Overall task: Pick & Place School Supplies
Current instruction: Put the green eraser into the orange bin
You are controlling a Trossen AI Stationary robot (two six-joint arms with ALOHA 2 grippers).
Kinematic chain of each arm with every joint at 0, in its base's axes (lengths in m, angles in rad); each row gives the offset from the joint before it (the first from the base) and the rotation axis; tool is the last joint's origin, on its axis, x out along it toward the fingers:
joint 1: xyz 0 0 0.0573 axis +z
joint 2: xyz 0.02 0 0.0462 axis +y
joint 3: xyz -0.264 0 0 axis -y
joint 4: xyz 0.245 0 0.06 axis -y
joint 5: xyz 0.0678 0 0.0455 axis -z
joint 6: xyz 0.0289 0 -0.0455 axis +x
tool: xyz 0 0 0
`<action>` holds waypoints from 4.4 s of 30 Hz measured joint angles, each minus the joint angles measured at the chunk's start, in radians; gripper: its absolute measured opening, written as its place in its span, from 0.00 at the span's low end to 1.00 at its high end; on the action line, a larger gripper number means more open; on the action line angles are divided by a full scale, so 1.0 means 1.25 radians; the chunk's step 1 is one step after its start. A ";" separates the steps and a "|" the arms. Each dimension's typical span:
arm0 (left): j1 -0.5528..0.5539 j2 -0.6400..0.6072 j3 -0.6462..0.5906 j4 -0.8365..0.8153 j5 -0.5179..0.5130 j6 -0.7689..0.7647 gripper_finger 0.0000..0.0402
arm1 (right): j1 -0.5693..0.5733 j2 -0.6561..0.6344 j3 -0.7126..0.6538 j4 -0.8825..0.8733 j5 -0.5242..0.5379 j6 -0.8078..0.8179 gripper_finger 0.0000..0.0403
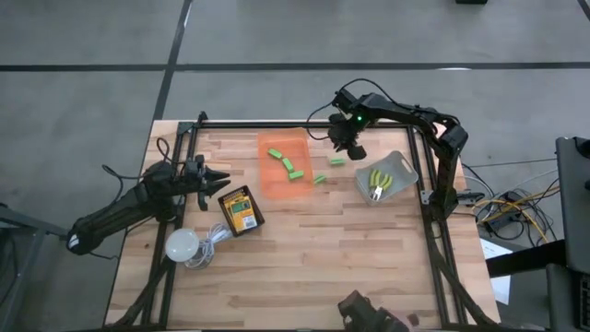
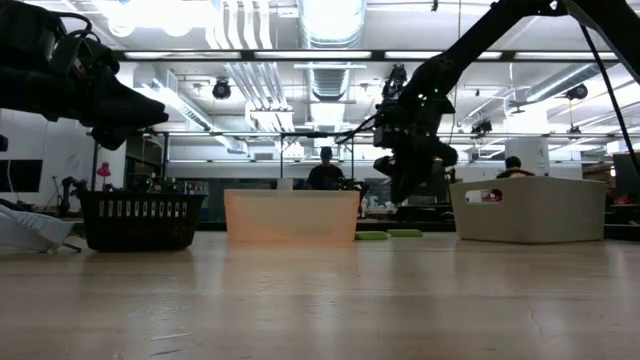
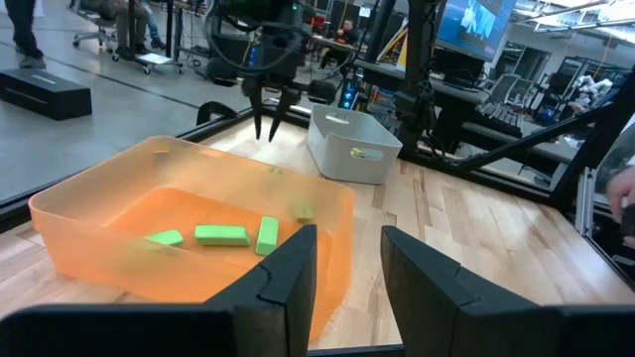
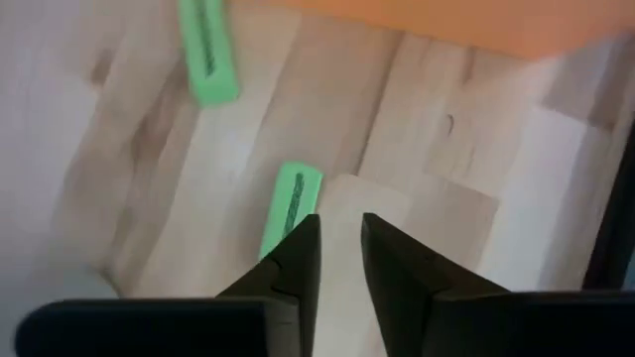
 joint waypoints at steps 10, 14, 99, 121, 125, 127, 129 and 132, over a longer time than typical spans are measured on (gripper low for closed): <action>0.000 0.000 0.000 0.000 0.000 0.000 0.30 | 0.082 0.000 -0.006 0.013 0.143 0.286 0.37; 0.000 0.000 0.000 0.000 0.000 0.000 0.30 | 0.115 0.000 -0.026 0.016 0.211 0.292 0.41; 0.000 0.000 0.000 0.000 0.000 0.000 0.30 | 0.103 -0.097 0.058 0.118 0.052 0.302 0.19; 0.000 0.000 0.000 0.000 0.000 0.000 0.30 | 0.223 -0.014 0.087 0.403 -0.147 0.610 0.19; 0.000 0.000 0.000 0.000 0.000 0.000 0.30 | 0.238 0.006 0.087 0.433 -0.155 0.616 0.19; 0.000 0.000 0.000 0.000 0.000 0.000 0.30 | 0.242 0.021 0.087 0.452 -0.169 0.617 0.19; 0.000 0.000 0.000 0.000 0.000 0.000 0.30 | 0.244 0.034 0.086 0.458 -0.193 0.624 0.19; 0.000 0.000 0.000 0.000 0.000 0.000 0.30 | 0.243 0.057 0.085 0.484 -0.243 0.622 0.19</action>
